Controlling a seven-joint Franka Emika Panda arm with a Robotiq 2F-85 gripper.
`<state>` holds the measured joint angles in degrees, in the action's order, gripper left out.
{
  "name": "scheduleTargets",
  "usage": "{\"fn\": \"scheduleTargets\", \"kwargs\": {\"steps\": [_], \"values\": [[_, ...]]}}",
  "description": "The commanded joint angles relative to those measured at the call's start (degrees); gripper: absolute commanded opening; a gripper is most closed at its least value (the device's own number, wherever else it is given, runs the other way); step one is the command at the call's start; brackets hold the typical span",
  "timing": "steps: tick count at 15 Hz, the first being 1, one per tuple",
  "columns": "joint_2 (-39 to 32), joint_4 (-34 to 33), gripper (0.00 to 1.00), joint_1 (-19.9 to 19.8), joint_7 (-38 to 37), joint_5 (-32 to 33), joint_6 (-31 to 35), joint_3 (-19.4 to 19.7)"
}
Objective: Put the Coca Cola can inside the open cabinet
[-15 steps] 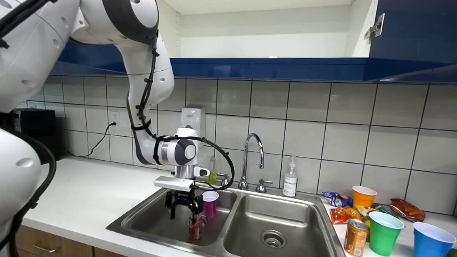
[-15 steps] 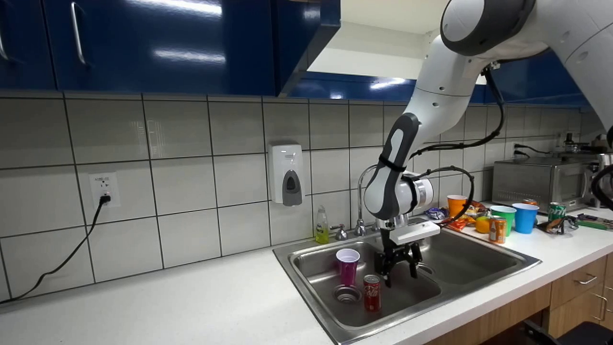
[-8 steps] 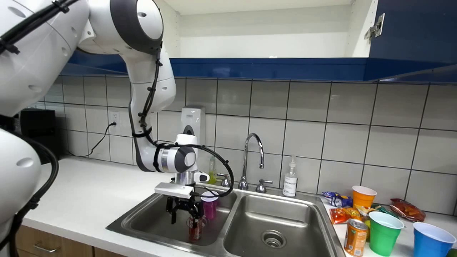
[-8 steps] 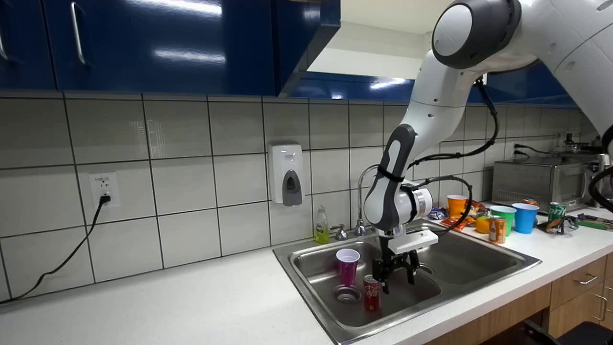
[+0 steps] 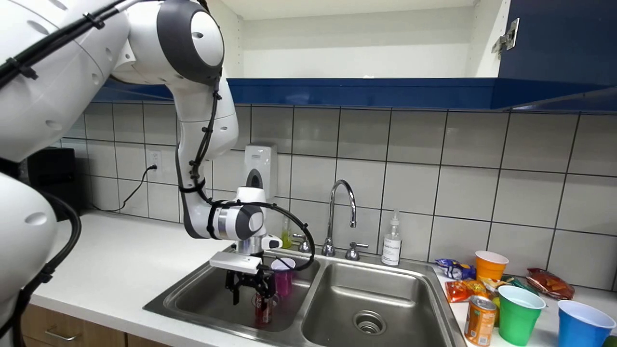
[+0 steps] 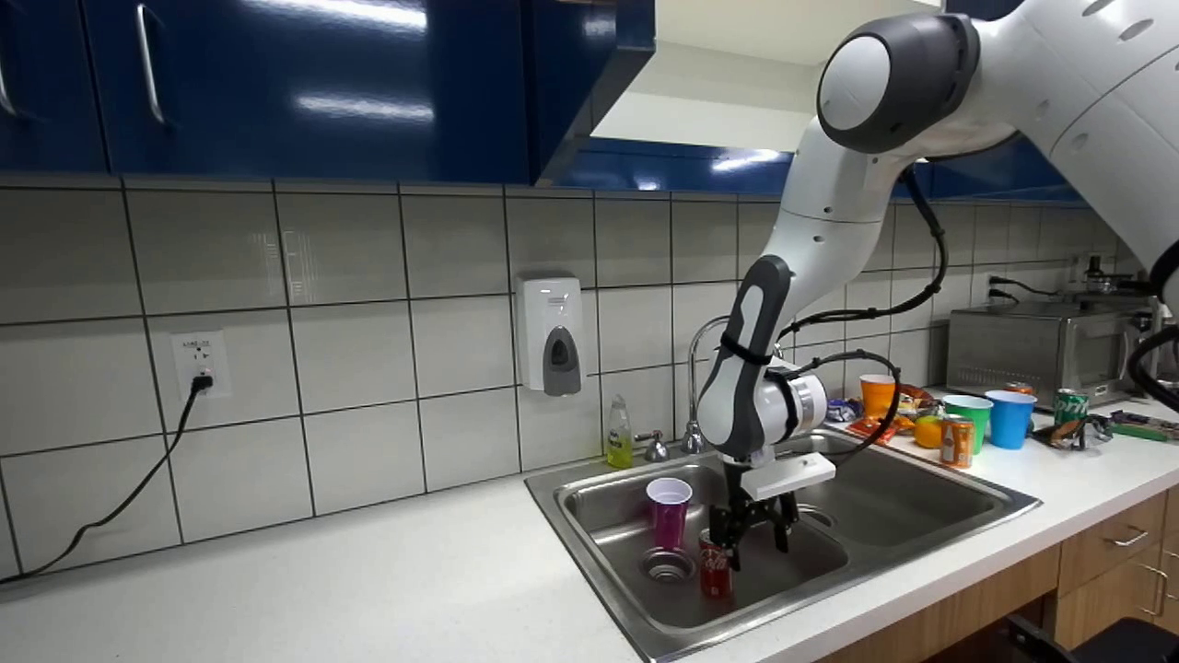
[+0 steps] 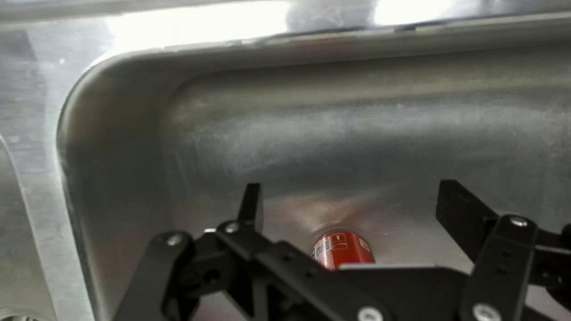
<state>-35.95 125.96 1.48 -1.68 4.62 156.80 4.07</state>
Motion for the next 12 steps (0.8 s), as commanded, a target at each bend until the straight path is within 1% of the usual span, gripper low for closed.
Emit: {"fn": "scheduleTargets", "kwargs": {"steps": [1,5,12], "values": [[-1.62,-1.33,1.0,1.82,-1.71,0.91,2.09,1.29],[-2.68,-1.25,1.0,2.45,-2.21,0.34,4.88,1.48],[-4.3,-1.16,1.0,2.28,-3.7,-1.14,8.98,1.47]]}}
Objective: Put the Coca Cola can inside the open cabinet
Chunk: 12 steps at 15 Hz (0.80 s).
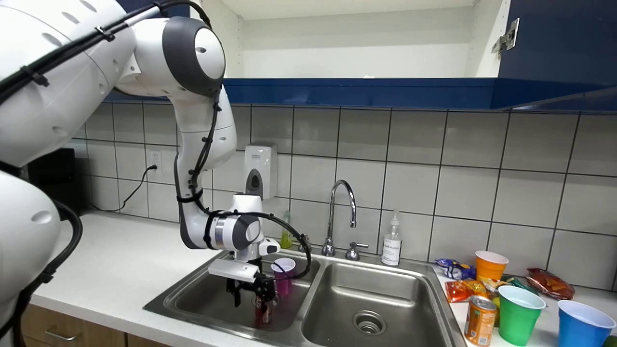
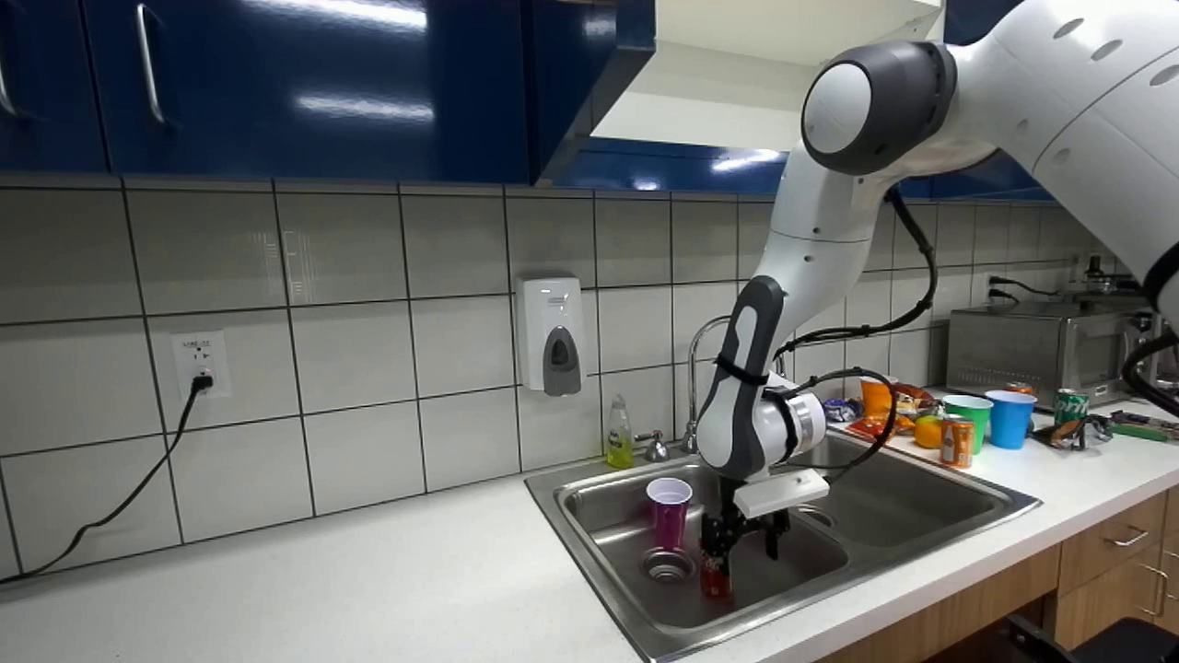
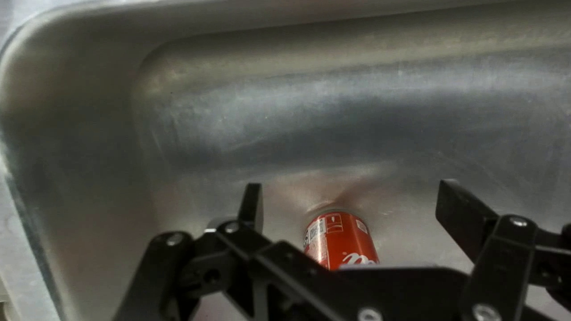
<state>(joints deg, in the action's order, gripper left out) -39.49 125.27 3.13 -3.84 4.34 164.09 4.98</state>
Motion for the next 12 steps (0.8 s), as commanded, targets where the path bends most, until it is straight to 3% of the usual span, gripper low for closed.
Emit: {"fn": "scheduleTargets", "kwargs": {"steps": [1,12], "values": [[-0.91,-0.55,1.0,0.59,-1.63,-1.07,2.06,0.55],[-2.57,-1.21,1.0,1.54,-1.87,-1.16,5.98,1.6]]}}
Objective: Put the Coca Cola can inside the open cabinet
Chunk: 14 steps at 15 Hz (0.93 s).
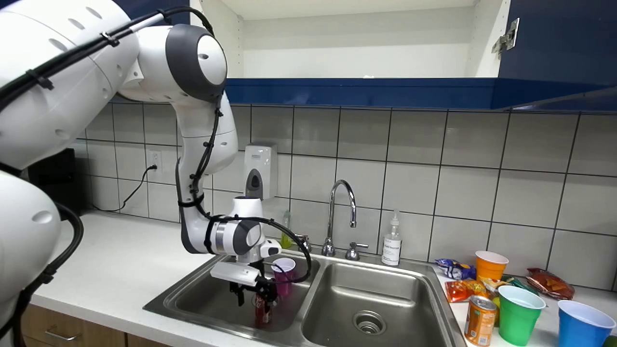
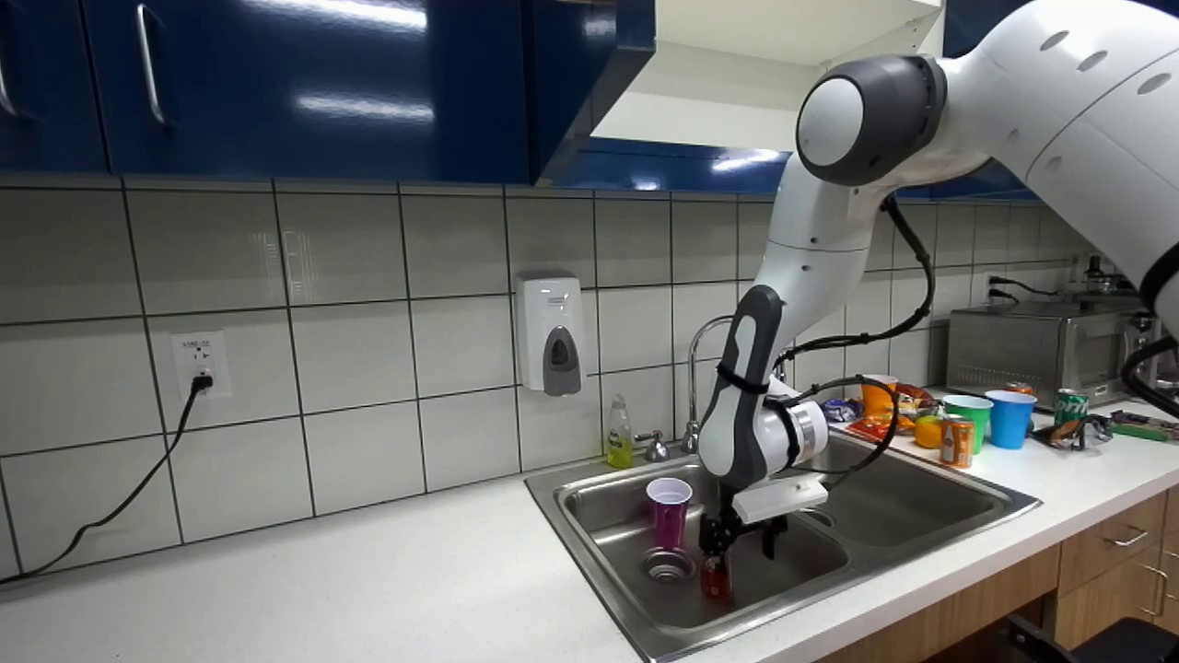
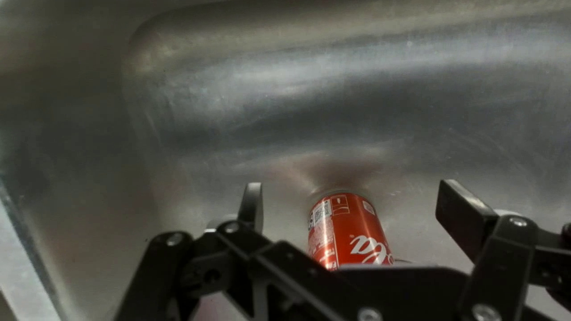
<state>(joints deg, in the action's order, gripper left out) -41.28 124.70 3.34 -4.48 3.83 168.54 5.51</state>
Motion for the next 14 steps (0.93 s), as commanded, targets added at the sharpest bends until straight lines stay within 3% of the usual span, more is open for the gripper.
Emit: {"fn": "scheduleTargets", "kwargs": {"steps": [1,14], "values": [[-0.94,-0.66,1.0,1.52,-1.37,-0.72,1.94,1.26],[-3.47,-0.91,1.0,4.5,-3.19,-2.9,8.27,3.48]]}}
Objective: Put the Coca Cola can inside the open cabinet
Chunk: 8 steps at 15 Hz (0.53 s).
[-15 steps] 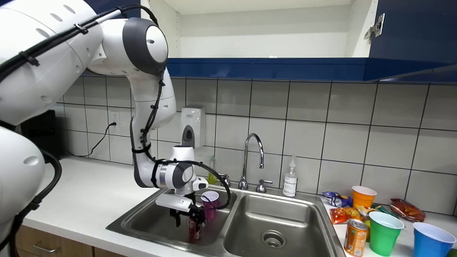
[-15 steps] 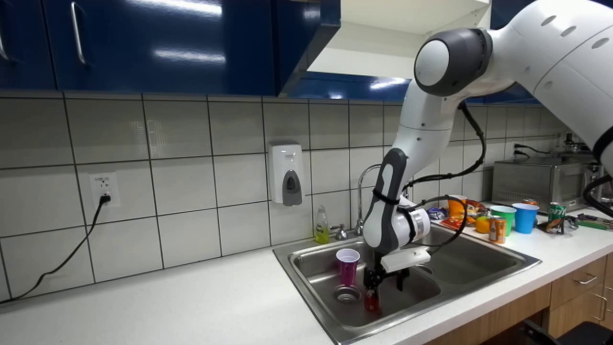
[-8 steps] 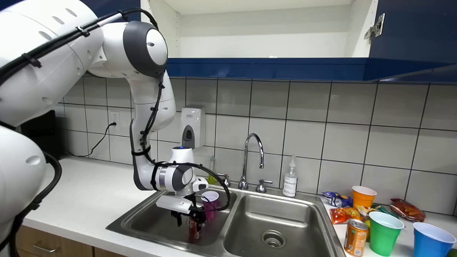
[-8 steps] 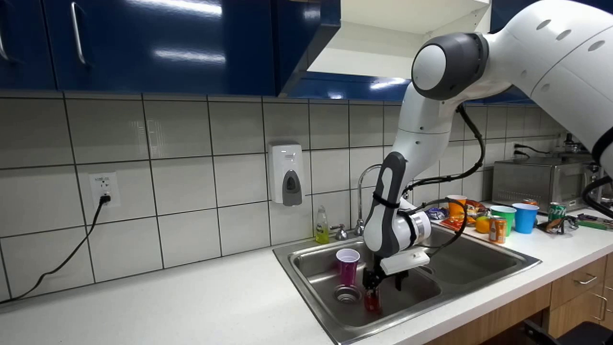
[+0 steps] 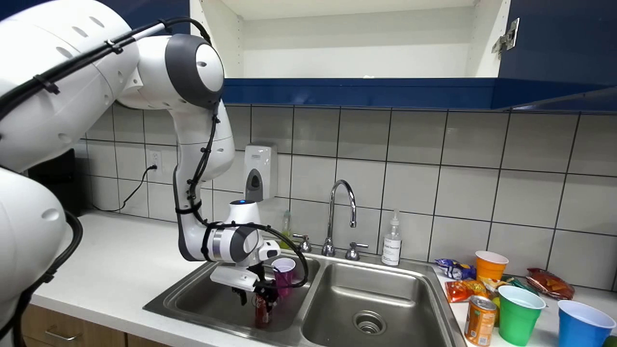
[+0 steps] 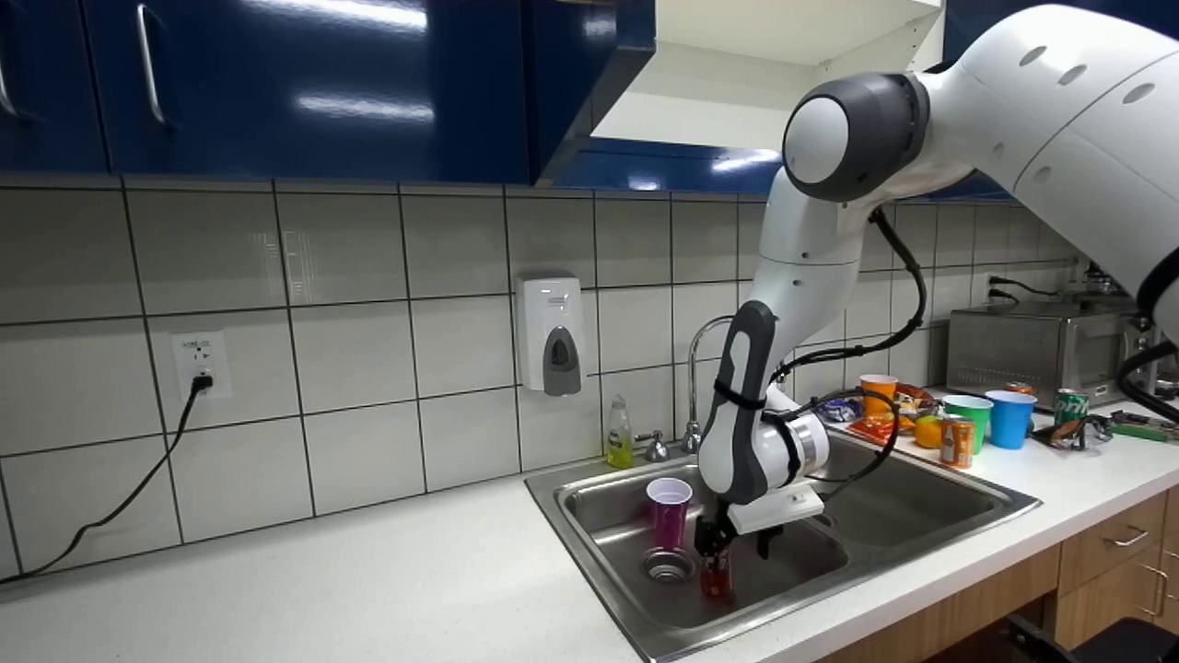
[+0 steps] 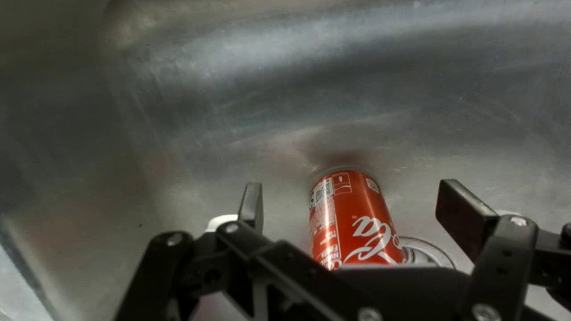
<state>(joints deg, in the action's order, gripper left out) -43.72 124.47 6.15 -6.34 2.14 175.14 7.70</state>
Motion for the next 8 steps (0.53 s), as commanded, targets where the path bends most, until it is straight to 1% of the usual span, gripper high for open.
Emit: {"fn": "scheduleTargets", "kwargs": {"steps": [1,8], "values": [[-1.26,-0.75,1.0,1.98,-1.36,-1.47,1.99,1.51],[-2.67,-1.62,1.0,3.89,-1.38,-2.42,3.68,2.92]]}}
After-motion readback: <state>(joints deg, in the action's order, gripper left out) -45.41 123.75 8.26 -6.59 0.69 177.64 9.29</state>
